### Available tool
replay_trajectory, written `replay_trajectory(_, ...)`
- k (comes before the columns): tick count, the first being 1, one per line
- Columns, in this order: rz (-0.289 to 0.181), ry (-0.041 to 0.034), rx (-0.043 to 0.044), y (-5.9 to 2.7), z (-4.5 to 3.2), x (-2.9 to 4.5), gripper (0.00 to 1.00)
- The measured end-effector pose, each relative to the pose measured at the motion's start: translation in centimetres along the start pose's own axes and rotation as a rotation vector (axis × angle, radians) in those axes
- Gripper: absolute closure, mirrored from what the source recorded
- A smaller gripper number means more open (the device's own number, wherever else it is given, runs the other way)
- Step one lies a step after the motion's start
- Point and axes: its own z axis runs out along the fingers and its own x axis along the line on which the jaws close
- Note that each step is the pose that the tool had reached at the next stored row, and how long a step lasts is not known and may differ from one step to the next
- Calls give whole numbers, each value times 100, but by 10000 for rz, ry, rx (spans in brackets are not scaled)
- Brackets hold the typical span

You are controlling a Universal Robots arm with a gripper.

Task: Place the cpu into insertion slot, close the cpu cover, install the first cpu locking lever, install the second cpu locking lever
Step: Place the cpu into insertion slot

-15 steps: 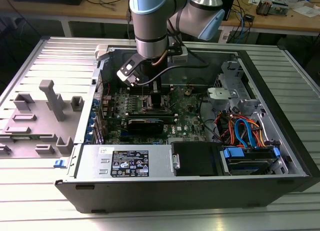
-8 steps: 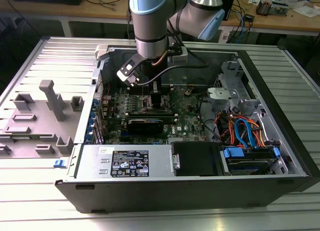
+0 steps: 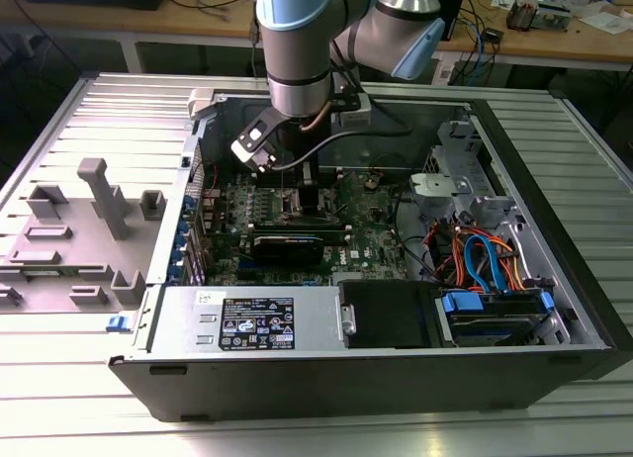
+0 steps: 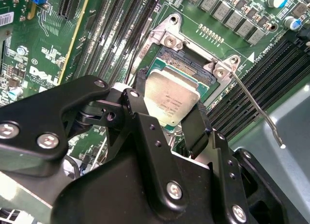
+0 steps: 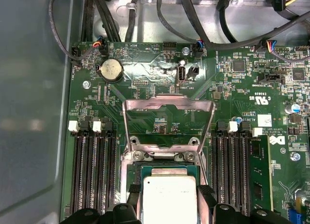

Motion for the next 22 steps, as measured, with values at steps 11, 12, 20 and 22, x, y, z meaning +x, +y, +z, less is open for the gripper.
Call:
replay_trajectory(11,51,-5,1,-22,68,3,46)
replay_trajectory(12,58,-6,1,-23,80,4,46)
replay_trajectory(20,61,-1,1,-25,102,7,46)
replay_trajectory(22,61,0,1,-26,107,7,46)
